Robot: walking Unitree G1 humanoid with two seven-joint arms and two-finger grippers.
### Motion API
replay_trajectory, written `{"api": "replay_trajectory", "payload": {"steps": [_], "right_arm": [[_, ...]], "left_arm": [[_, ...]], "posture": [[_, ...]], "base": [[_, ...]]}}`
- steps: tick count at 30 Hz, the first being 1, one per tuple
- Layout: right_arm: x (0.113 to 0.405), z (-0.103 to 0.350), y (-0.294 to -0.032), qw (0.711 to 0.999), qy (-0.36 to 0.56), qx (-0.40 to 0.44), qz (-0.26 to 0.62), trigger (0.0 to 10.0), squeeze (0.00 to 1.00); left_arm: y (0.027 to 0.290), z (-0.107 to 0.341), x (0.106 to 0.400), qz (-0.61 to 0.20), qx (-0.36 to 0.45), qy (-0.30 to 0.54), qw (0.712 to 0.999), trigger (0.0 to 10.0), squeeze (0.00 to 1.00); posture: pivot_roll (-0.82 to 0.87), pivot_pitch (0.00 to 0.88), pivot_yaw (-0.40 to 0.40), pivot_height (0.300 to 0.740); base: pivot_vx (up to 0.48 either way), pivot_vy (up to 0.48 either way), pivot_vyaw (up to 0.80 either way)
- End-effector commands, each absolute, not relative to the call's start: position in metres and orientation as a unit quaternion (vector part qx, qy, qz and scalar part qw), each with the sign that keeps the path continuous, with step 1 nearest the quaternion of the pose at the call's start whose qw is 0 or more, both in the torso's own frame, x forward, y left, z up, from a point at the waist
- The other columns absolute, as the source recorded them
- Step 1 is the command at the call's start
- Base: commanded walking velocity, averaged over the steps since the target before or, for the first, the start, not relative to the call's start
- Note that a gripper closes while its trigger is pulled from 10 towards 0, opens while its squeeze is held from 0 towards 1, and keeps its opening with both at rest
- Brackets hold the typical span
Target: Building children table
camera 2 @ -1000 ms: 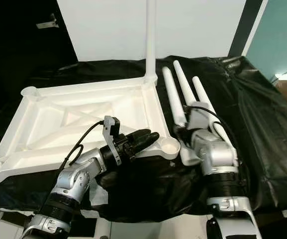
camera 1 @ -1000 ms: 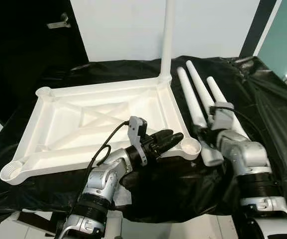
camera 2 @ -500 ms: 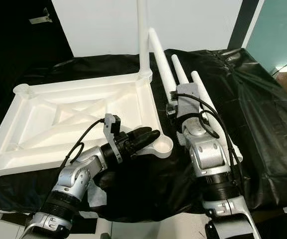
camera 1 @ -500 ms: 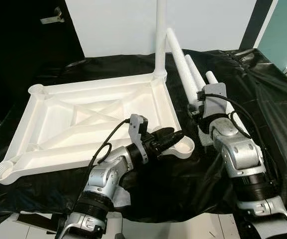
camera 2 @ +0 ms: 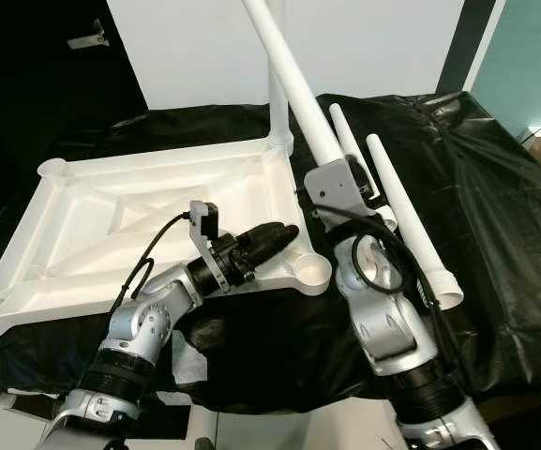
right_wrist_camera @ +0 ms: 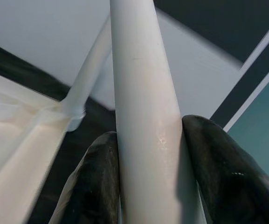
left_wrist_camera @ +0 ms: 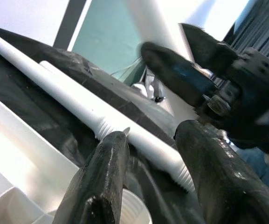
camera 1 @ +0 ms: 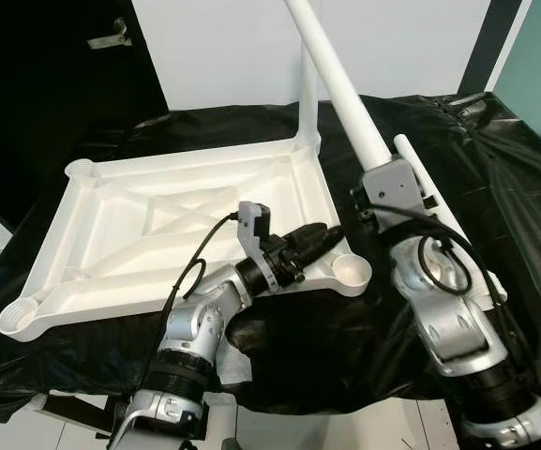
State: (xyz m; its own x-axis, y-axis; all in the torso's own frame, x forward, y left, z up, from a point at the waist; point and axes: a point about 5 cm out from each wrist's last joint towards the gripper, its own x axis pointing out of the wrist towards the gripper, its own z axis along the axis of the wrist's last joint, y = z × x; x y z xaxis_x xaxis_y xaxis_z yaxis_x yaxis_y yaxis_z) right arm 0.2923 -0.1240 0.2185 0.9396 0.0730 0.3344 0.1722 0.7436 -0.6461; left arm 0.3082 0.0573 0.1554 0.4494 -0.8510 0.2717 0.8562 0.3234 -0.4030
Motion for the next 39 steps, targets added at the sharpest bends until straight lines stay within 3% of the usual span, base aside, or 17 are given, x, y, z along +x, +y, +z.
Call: {"api": "replay_trajectory", "payload": {"steps": [1,4,9,13,16,27,33,37,38,39], "right_arm": [[0.288,0.224,-0.118,0.910,-0.200,-0.363,-0.025,10.0,0.00],[0.282,0.214,-0.116,0.879,-0.225,-0.420,-0.012,10.0,0.00],[0.280,0.207,-0.117,0.874,-0.227,-0.430,-0.009,10.0,0.00],[0.274,0.191,-0.117,0.859,-0.231,-0.456,0.006,10.0,0.00],[0.272,0.188,-0.116,0.852,-0.236,-0.467,0.010,10.0,0.00],[0.266,0.182,-0.108,0.824,-0.261,-0.501,0.046,10.0,0.00],[0.265,0.194,-0.102,0.806,-0.295,-0.511,0.046,10.0,0.00],[0.266,0.194,-0.106,0.804,-0.291,-0.517,0.035,10.0,0.00],[0.266,0.193,-0.109,0.803,-0.289,-0.521,0.030,10.0,0.00],[0.266,0.193,-0.109,0.803,-0.289,-0.521,0.030,10.0,0.00]], "left_arm": [[0.057,0.157,0.307,-0.543,-0.258,-0.008,0.799,10.0,0.00],[0.062,0.167,0.314,-0.552,-0.281,-0.023,0.784,10.0,0.00],[0.065,0.174,0.320,-0.546,-0.304,-0.035,0.780,10.0,0.00],[0.079,0.204,0.334,-0.524,-0.429,-0.091,0.730,10.0,0.00],[0.082,0.209,0.335,-0.526,-0.449,-0.101,0.715,10.0,0.00],[0.078,0.206,0.338,-0.528,-0.436,-0.084,0.724,10.0,0.00],[0.074,0.194,0.345,-0.497,-0.414,-0.055,0.761,10.0,0.00],[0.074,0.192,0.346,-0.494,-0.414,-0.052,0.763,10.0,0.00],[0.075,0.192,0.346,-0.496,-0.418,-0.052,0.759,10.0,0.20],[0.075,0.192,0.346,-0.496,-0.418,-0.052,0.759,10.0,0.20]], "posture": [[-0.16,0.007,0.081,0.740],[-0.16,0.000,0.076,0.740],[-0.16,0.000,0.073,0.740],[-0.16,0.001,0.072,0.740],[-0.16,0.003,0.074,0.740],[-0.16,0.007,0.079,0.740],[-0.16,0.006,0.083,0.740],[-0.16,0.006,0.080,0.740],[-0.16,0.005,0.081,0.740],[-0.16,0.005,0.081,0.740]], "base": [[0.000,0.000,0.00],[0.000,0.000,0.00],[0.000,0.000,0.00],[0.000,0.000,0.00],[0.000,0.000,0.00],[0.000,0.000,0.00],[0.000,0.000,0.00],[0.000,0.000,0.00],[0.000,0.000,0.00],[0.000,0.000,0.00]]}}
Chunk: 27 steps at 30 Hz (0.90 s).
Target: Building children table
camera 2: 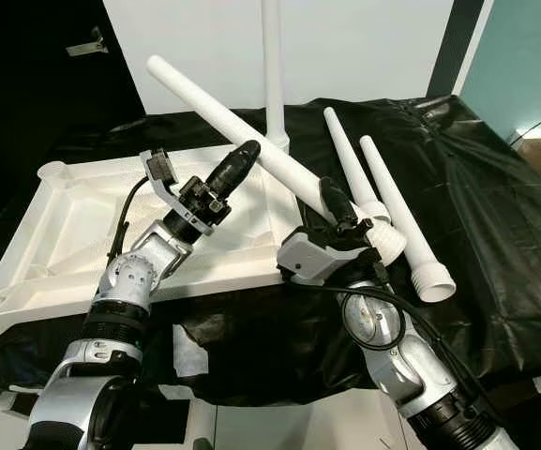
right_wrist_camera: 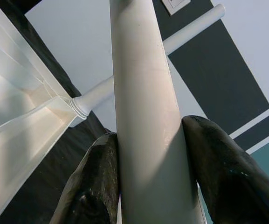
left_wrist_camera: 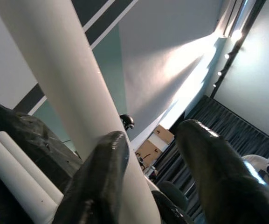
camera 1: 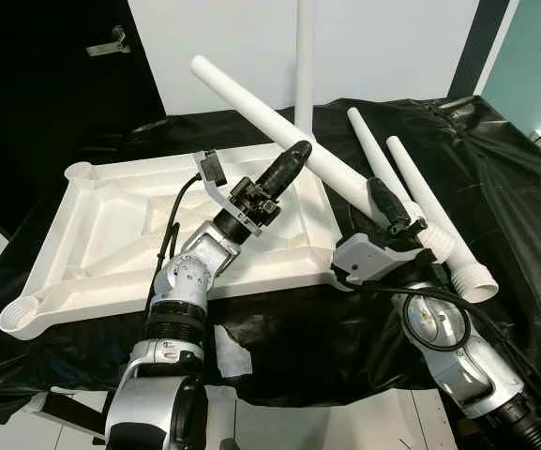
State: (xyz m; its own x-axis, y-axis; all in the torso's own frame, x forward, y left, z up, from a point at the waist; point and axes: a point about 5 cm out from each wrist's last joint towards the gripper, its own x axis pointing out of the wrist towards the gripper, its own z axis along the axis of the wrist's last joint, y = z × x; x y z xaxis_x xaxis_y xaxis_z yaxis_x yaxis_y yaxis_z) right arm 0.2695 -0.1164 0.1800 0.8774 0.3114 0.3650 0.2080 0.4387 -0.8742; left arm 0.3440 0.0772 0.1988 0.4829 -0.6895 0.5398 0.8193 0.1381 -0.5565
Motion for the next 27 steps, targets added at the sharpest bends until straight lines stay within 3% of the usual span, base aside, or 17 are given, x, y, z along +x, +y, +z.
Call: {"api": "replay_trajectory", "payload": {"steps": [1,5,6,7,8,9,10,19,27], "right_arm": [[0.267,0.194,-0.111,0.802,-0.287,-0.524,0.025,10.0,0.00],[0.267,0.194,-0.112,0.799,-0.288,-0.527,0.020,10.0,0.00],[0.267,0.195,-0.112,0.797,-0.288,-0.530,0.015,10.0,0.00],[0.267,0.195,-0.112,0.797,-0.288,-0.530,0.015,10.0,0.00],[0.268,0.193,-0.115,0.804,-0.278,-0.526,0.009,10.0,0.00],[0.270,0.191,-0.119,0.813,-0.265,-0.519,-0.005,10.0,0.00],[0.271,0.191,-0.121,0.813,-0.262,-0.520,-0.010,10.0,0.00],[0.271,0.195,-0.119,0.800,-0.280,-0.530,-0.012,10.0,0.00],[0.268,0.173,-0.107,0.809,-0.247,-0.529,0.064,10.0,0.00]], "left_arm": [[0.075,0.192,0.345,-0.498,-0.420,-0.052,0.757,10.0,0.97],[0.075,0.191,0.345,-0.498,-0.417,-0.050,0.759,10.0,1.00],[0.075,0.190,0.345,-0.496,-0.413,-0.048,0.763,10.0,0.89],[0.075,0.190,0.345,-0.496,-0.413,-0.048,0.763,10.0,0.89],[0.075,0.189,0.346,-0.492,-0.410,-0.047,0.767,10.0,0.79],[0.075,0.187,0.346,-0.488,-0.407,-0.046,0.771,10.0,0.13],[0.075,0.186,0.347,-0.485,-0.404,-0.044,0.774,10.0,0.00],[0.071,0.178,0.348,-0.485,-0.374,-0.028,0.790,10.0,0.00],[0.073,0.185,0.352,-0.479,-0.400,-0.040,0.781,10.0,0.00]], "posture": [[-0.16,0.005,0.081,0.740],[-0.16,0.004,0.080,0.740],[-0.16,0.010,0.081,0.740],[-0.16,0.010,0.081,0.740],[-0.16,0.011,0.081,0.740],[-0.16,0.008,0.079,0.740],[-0.16,0.008,0.080,0.740],[-0.16,0.004,0.077,0.740],[-0.16,0.000,0.079,0.740]], "base": [[0.000,0.000,0.00],[0.000,0.000,0.00],[0.000,0.000,0.00],[0.000,0.000,0.00],[0.000,0.000,0.00],[0.000,0.000,0.00],[0.000,0.000,0.00],[0.000,0.000,0.00],[0.000,0.000,0.00]]}}
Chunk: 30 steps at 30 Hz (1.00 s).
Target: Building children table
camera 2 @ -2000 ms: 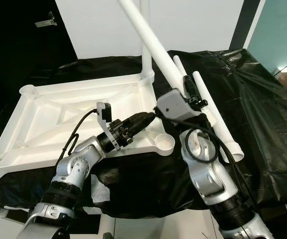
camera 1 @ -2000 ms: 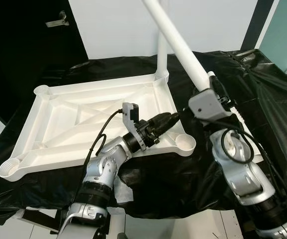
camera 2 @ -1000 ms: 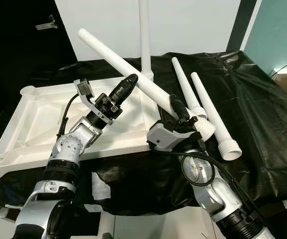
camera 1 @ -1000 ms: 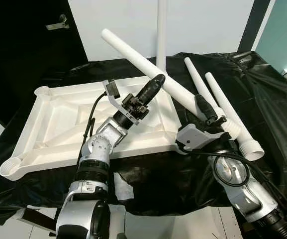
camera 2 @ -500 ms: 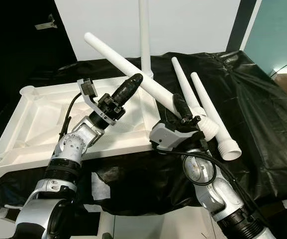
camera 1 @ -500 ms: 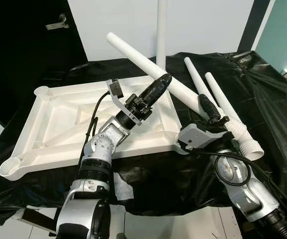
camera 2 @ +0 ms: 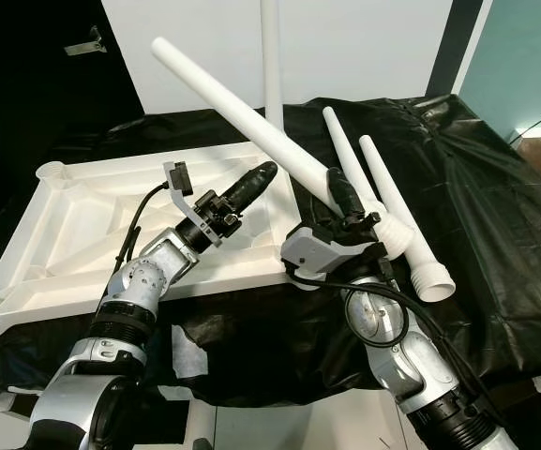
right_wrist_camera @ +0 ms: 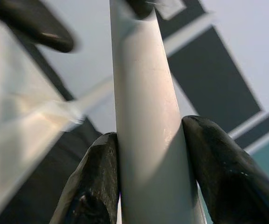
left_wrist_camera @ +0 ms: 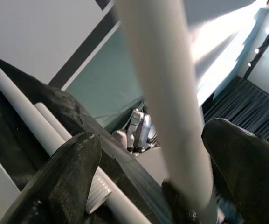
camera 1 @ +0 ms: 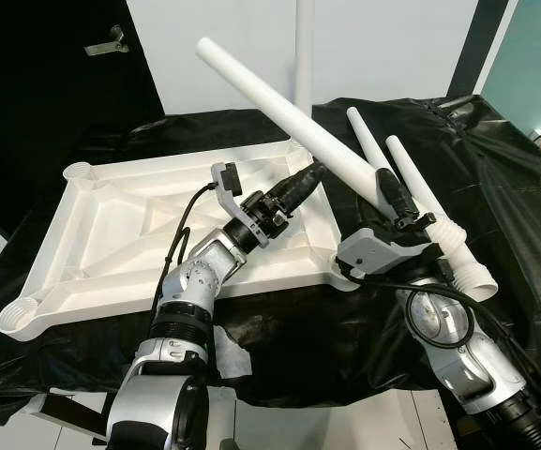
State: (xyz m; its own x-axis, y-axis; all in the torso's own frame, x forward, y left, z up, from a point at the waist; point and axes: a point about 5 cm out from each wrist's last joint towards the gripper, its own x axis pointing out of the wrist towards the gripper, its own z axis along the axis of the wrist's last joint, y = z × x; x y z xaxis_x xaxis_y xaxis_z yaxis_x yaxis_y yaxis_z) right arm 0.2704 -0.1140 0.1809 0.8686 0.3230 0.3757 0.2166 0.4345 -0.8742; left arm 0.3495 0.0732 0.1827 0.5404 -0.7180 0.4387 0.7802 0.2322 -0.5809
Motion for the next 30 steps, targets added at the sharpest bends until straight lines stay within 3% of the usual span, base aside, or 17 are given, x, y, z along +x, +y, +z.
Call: {"api": "replay_trajectory", "payload": {"steps": [1,12,19,26,27,30], "right_arm": [[0.268,0.170,-0.106,0.810,-0.242,-0.528,0.073,10.0,0.00],[0.265,0.155,-0.106,0.810,-0.221,-0.531,0.115,10.0,0.00],[0.256,0.147,-0.123,0.800,-0.210,-0.547,0.131,10.0,0.00],[0.256,0.152,-0.121,0.799,-0.222,-0.544,0.129,10.0,0.00],[0.256,0.153,-0.120,0.800,-0.225,-0.542,0.128,10.0,0.00],[0.254,0.152,-0.117,0.803,-0.228,-0.537,0.125,10.0,0.00]], "left_arm": [[0.073,0.185,0.352,-0.478,-0.400,-0.040,0.781,10.0,0.00],[0.076,0.190,0.355,-0.476,-0.405,-0.042,0.779,10.0,0.00],[0.072,0.184,0.354,-0.483,-0.372,-0.034,0.792,10.0,0.00],[0.068,0.185,0.353,-0.488,-0.388,-0.039,0.781,9.6,0.00],[0.068,0.187,0.353,-0.489,-0.393,-0.045,0.778,0.0,0.00],[0.069,0.191,0.352,-0.493,-0.403,-0.061,0.769,0.0,0.00]], "posture": [[-0.16,0.000,0.079,0.740],[-0.15,0.000,0.093,0.740],[-0.16,0.000,0.097,0.740],[-0.17,0.000,0.099,0.740],[-0.17,0.000,0.099,0.740],[-0.17,0.000,0.097,0.740]], "base": [[0.000,0.000,0.00],[0.000,0.000,0.00],[0.000,0.000,0.00],[0.000,0.000,0.00],[0.000,0.000,0.00],[0.000,0.000,0.00]]}}
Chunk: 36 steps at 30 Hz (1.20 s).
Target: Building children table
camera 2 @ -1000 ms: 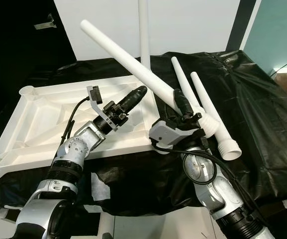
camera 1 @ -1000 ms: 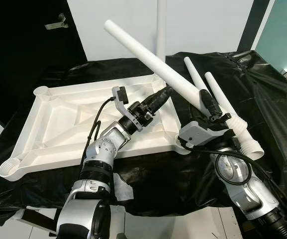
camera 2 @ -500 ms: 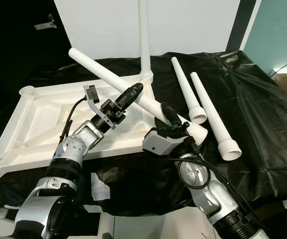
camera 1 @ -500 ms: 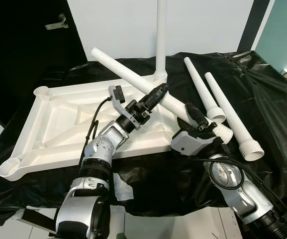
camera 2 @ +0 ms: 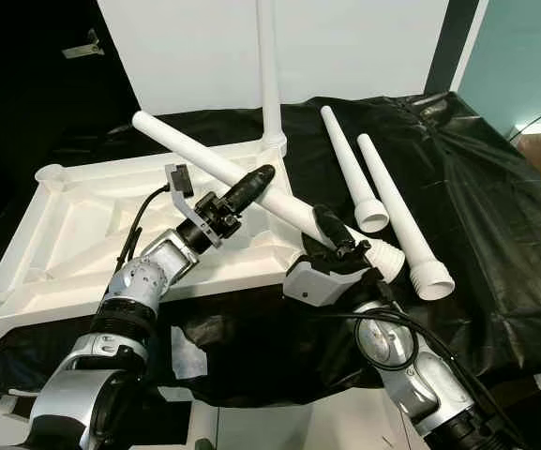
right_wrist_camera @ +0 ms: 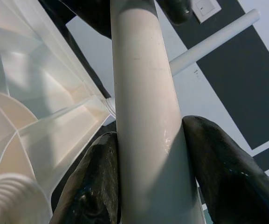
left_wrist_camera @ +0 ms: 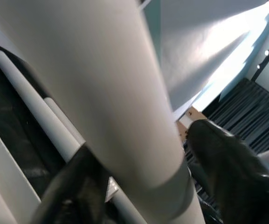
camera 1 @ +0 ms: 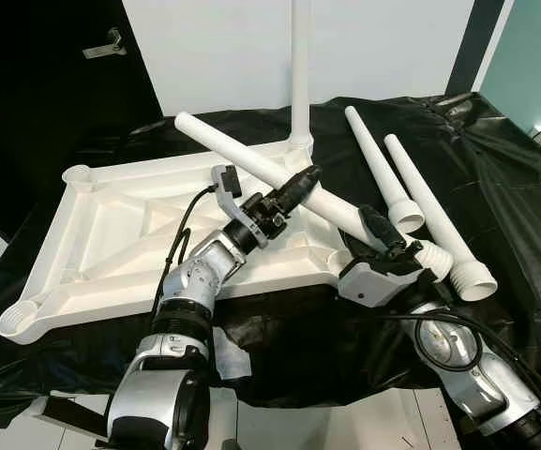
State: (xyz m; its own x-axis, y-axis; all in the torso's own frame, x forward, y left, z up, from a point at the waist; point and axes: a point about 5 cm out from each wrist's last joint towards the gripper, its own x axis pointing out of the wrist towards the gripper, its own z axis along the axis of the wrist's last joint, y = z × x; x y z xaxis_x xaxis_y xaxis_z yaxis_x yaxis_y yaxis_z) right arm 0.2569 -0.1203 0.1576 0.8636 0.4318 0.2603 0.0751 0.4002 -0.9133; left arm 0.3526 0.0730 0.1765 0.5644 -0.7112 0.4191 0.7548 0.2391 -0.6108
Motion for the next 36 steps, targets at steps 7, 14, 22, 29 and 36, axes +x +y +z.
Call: {"api": "replay_trajectory", "payload": {"steps": [7,14,22,29,36], "right_arm": [[0.252,0.155,-0.114,0.803,-0.243,-0.530,0.123,10.0,0.00],[0.256,0.173,-0.110,0.832,-0.251,-0.477,0.129,10.0,1.00],[0.272,0.197,-0.106,0.925,-0.156,-0.315,0.145,10.0,0.00],[0.279,0.190,-0.114,0.972,-0.020,-0.147,0.181,10.0,0.00],[0.277,0.178,-0.110,0.964,0.064,-0.077,0.246,0.0,0.00]], "left_arm": [[0.078,0.198,0.351,-0.493,-0.445,-0.087,0.743,0.0,0.00],[0.080,0.203,0.349,-0.499,-0.458,-0.105,0.728,0.0,0.00],[0.079,0.202,0.346,-0.503,-0.459,-0.102,0.725,0.0,0.00],[0.079,0.202,0.345,-0.506,-0.458,-0.103,0.724,0.0,0.00],[0.078,0.202,0.344,-0.505,-0.455,-0.104,0.726,0.0,0.00]], "posture": [[-0.17,0.000,0.093,0.740],[-0.16,0.000,0.083,0.740],[-0.15,0.000,0.082,0.740],[-0.16,0.000,0.080,0.740],[-0.15,0.001,0.071,0.740]], "base": [[0.000,0.000,0.00],[0.000,0.000,0.00],[0.000,0.000,0.00],[0.000,0.000,0.00],[0.000,0.000,0.00]]}}
